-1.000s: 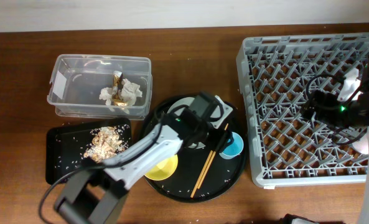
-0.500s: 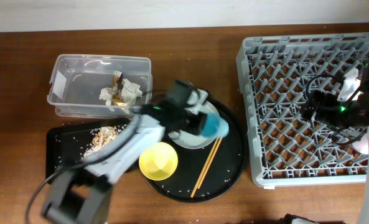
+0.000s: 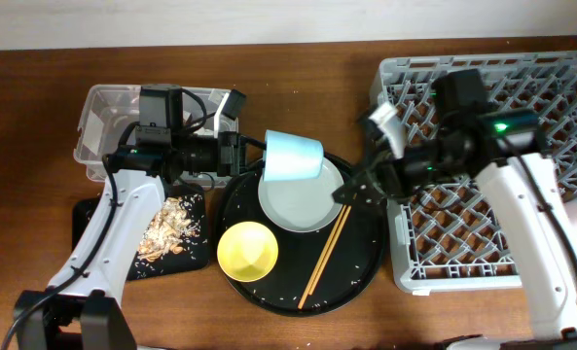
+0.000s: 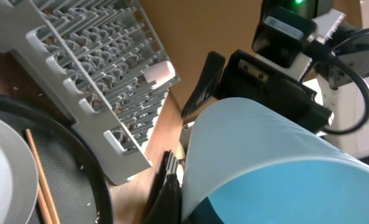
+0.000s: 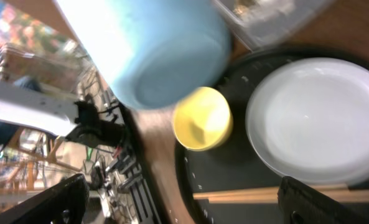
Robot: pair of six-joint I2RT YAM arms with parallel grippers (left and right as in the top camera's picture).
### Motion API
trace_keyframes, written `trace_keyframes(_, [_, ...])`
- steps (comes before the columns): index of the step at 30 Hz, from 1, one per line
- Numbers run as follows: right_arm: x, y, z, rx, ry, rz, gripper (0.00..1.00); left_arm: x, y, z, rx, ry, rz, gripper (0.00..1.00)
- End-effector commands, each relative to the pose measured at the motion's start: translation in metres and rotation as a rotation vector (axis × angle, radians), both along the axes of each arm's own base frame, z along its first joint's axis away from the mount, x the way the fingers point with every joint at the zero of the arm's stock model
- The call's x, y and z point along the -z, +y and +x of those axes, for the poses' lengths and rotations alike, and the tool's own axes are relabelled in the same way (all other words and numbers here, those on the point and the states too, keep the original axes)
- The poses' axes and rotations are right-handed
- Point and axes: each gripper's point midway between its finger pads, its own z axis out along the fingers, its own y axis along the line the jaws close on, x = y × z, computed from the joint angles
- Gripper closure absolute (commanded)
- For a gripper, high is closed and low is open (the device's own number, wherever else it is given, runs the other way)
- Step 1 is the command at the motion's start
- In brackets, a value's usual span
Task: Sort waste into correct bins and load items into the dishwasher rack
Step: 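Hand the blue cup from the left to the right gripper, then place the blue cup upside down in the rack with the right gripper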
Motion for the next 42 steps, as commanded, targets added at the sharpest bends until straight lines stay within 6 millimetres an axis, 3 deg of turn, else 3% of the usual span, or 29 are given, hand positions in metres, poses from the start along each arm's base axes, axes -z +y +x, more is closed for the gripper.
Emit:
trace_keyframes(1, [-0.014, 0.026, -0.003, -0.106, -0.077, 0.105, 0.02, -0.011, -0.002, -0.008, 0.060, 0.003, -0.061, 0.99])
trace_keyframes(7, [-0.027, 0.056, -0.001, -0.198, -0.222, 0.158, 0.00, -0.011, -0.014, -0.017, 0.102, 0.004, -0.062, 1.00])
trace_keyframes(10, [-0.029, 0.062, -0.003, -0.217, -0.243, 0.166, 0.11, -0.011, -0.017, -0.019, 0.111, 0.004, -0.061, 1.00])
trace_keyframes(15, [-0.027, 0.063, -0.006, -0.221, -0.228, 0.161, 0.16, -0.011, -0.017, -0.018, 0.108, 0.004, -0.059, 1.00])
trace_keyframes(21, [-0.028, 0.063, -0.006, -0.221, -0.228, 0.162, 0.30, -0.010, -0.017, -0.016, 0.096, -0.010, -0.048, 0.99])
trace_keyframes(24, [-0.024, 0.061, -0.003, -0.209, -0.234, 0.134, 0.43, -0.001, -0.017, -0.006, 0.044, -0.018, 0.005, 0.97])
trace_keyframes(26, [-0.023, 0.061, -0.003, -0.208, -0.236, 0.131, 0.43, 0.000, -0.017, -0.006, 0.039, -0.018, 0.010, 0.89])
trace_keyframes(28, [-0.014, 0.056, 0.005, -0.168, -0.234, 0.063, 0.44, 0.014, -0.014, 0.008, -0.041, -0.026, 0.092, 0.56])
trace_keyframes(29, [-0.004, 0.050, 0.012, -0.113, -0.215, -0.006, 0.44, 0.031, -0.009, 0.020, -0.112, -0.054, 0.185, 0.51])
trace_keyframes(31, [0.023, 0.021, 0.034, 0.079, -0.152, -0.226, 0.45, 0.092, 0.031, 0.043, -0.337, -0.019, 0.559, 0.40])
trace_keyframes(33, [0.038, -0.009, 0.045, 0.240, -0.082, -0.359, 0.45, 0.118, 0.061, 0.044, -0.431, 0.034, 0.750, 0.40])
trace_keyframes(34, [0.046, -0.037, 0.053, 0.374, -0.027, -0.450, 0.48, 0.123, 0.075, 0.041, -0.463, 0.057, 0.812, 0.39])
trace_keyframes(37, [0.051, -0.133, 0.062, 0.766, 0.102, -0.677, 0.48, 0.120, 0.110, 0.033, -0.547, 0.090, 0.911, 0.39])
trace_keyframes(40, [0.041, -0.202, 0.059, 0.990, 0.178, -0.718, 0.48, 0.104, 0.128, 0.028, -0.614, 0.060, 0.953, 0.39])
trace_keyframes(41, [0.040, -0.236, 0.054, 1.095, 0.230, -0.715, 0.48, 0.093, 0.133, 0.025, -0.645, 0.031, 0.966, 0.39])
trace_keyframes(42, [0.043, -0.258, 0.049, 1.171, 0.274, -0.717, 0.48, 0.086, 0.133, 0.024, -0.655, 0.012, 0.956, 0.39])
